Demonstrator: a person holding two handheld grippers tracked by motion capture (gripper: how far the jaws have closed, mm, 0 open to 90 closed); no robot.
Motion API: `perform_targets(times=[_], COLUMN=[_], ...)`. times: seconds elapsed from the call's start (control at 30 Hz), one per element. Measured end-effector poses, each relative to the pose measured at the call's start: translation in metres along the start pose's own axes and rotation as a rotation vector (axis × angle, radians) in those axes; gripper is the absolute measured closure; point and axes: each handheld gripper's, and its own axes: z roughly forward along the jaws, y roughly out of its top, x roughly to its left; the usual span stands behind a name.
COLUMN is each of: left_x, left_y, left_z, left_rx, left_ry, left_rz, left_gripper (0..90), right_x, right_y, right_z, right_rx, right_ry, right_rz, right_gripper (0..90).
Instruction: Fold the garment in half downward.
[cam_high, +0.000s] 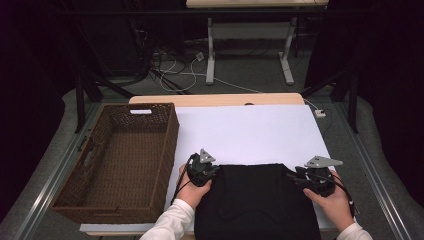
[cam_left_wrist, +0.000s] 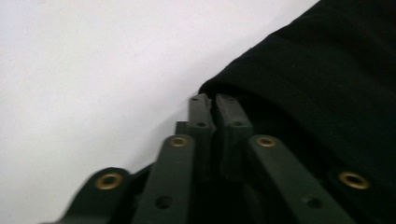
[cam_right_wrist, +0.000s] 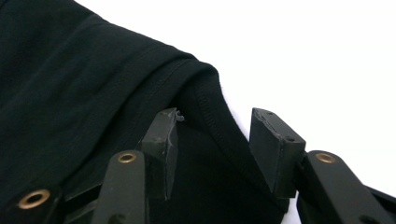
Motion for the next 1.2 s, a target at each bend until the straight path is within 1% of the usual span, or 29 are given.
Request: perform_targets(times=[0.03, 0.07, 0.13, 0.17, 0.27, 0.3, 0.33, 0.37, 0.47, 0.5, 0.53, 0.6, 0.67, 0.7, 0.73, 0.77, 0.8, 0.83, 0.9, 0.93, 0.97, 1.0, 1.07, 1.1, 1.13, 1.17, 1.2], left_x=[0.001, 0.002, 0.004, 0.005, 0.005, 0.005, 0.006, 0.007, 0.006, 0.007, 0.007, 0.006, 0.007, 0.006, 0.007, 0.007, 0.006, 0.006, 0.004, 0.003, 0.003, 0.003, 0.006, 0.006, 0.008, 0.009, 0.011], left_y=[0.000, 0.000, 0.000, -0.001, -0.001, -0.001, -0.002, -0.002, -0.004, -0.004, -0.004, -0.005, -0.004, -0.005, -0.005, -0.005, -0.005, -0.005, -0.005, -0.005, -0.004, -0.003, 0.000, 0.000, 0.002, 0.003, 0.004], left_z=[-0.001, -0.001, 0.000, 0.000, 0.000, 0.001, 0.002, 0.004, 0.005, 0.005, 0.006, 0.006, 0.006, 0.007, 0.007, 0.006, 0.006, 0.006, 0.006, 0.006, 0.005, 0.005, 0.003, 0.004, 0.003, 0.003, 0.003], left_rx=[0.002, 0.002, 0.009, 0.016, 0.023, 0.035, 0.050, 0.056, 0.039, 0.040, 0.038, 0.036, 0.040, 0.030, 0.030, 0.033, 0.031, 0.031, 0.028, 0.021, 0.026, 0.025, 0.038, 0.030, 0.030, 0.018, 0.025], left_ry=[0.007, 0.005, -0.004, -0.013, -0.048, -0.065, -0.085, -0.104, -0.118, -0.133, -0.150, -0.153, -0.158, -0.166, -0.166, -0.166, -0.166, -0.160, -0.145, -0.138, -0.125, -0.107, -0.085, -0.085, -0.080, -0.079, -0.073], left_rz=[0.004, -0.007, -0.012, -0.009, -0.009, -0.011, -0.019, -0.031, -0.037, -0.041, -0.050, -0.054, -0.052, -0.074, -0.069, -0.066, -0.082, -0.073, -0.060, -0.062, -0.055, -0.042, -0.036, -0.048, -0.048, -0.064, -0.057], left_gripper=[76.2, 73.0, 67.9, 66.1, 64.7, 64.5, 64.5, 64.7, 66.7, 69.5, 72.6, 74.9, 76.2, 77.4, 78.6, 80.0, 80.7, 81.2, 81.8, 82.1, 82.3, 82.4, 82.7, 82.8, 82.8, 82.9, 82.9], right_x=[0.000, -0.001, -0.001, -0.002, -0.003, -0.004, -0.005, -0.005, -0.006, -0.006, -0.006, -0.006, -0.004, -0.004, -0.003, -0.003, -0.002, -0.002, -0.002, -0.002, 0.000, 0.000, 0.000, 0.000, 0.000, -0.001, -0.003], right_y=[0.001, 0.001, 0.002, 0.002, 0.003, 0.004, 0.004, 0.005, 0.005, 0.004, 0.005, 0.005, 0.004, 0.004, 0.004, 0.004, 0.005, 0.005, 0.007, 0.007, 0.009, 0.010, 0.012, 0.013, 0.014, 0.016, 0.016], right_z=[0.002, 0.003, 0.008, 0.010, 0.016, 0.018, 0.020, 0.022, 0.028, 0.030, 0.030, 0.031, 0.031, 0.031, 0.031, 0.031, 0.031, 0.031, 0.031, 0.031, 0.030, 0.030, 0.028, 0.027, 0.026, 0.025, 0.025], right_rx=[0.007, 0.010, 0.019, 0.024, 0.035, 0.034, 0.031, 0.033, 0.054, 0.044, 0.049, 0.039, 0.036, 0.038, 0.040, 0.035, 0.038, 0.044, 0.051, 0.057, 0.064, 0.065, 0.059, 0.049, 0.042, 0.036, 0.026], right_ry=[-0.002, 0.002, 0.003, -0.001, 0.003, 0.001, 0.008, 0.009, 0.024, 0.051, 0.063, 0.074, 0.083, 0.085, 0.099, 0.109, 0.113, 0.114, 0.113, 0.104, 0.101, 0.089, 0.069, 0.059, 0.058, 0.043, 0.041], right_rz=[0.001, -0.006, -0.009, -0.022, -0.027, -0.036, -0.043, -0.039, -0.052, -0.043, -0.036, -0.050, -0.051, -0.054, -0.038, -0.037, -0.028, -0.022, -0.025, -0.031, -0.019, -0.031, -0.040, -0.031, -0.027, -0.029, -0.030], right_gripper=[52.1, 52.4, 52.9, 53.0, 53.2, 53.2, 53.2, 52.9, 52.9, 54.6, 55.5, 61.6, 68.3, 72.6, 75.9, 79.2, 81.7, 83.0, 84.2, 84.6, 84.9, 85.2, 85.5, 85.6, 85.7, 85.7, 85.8])
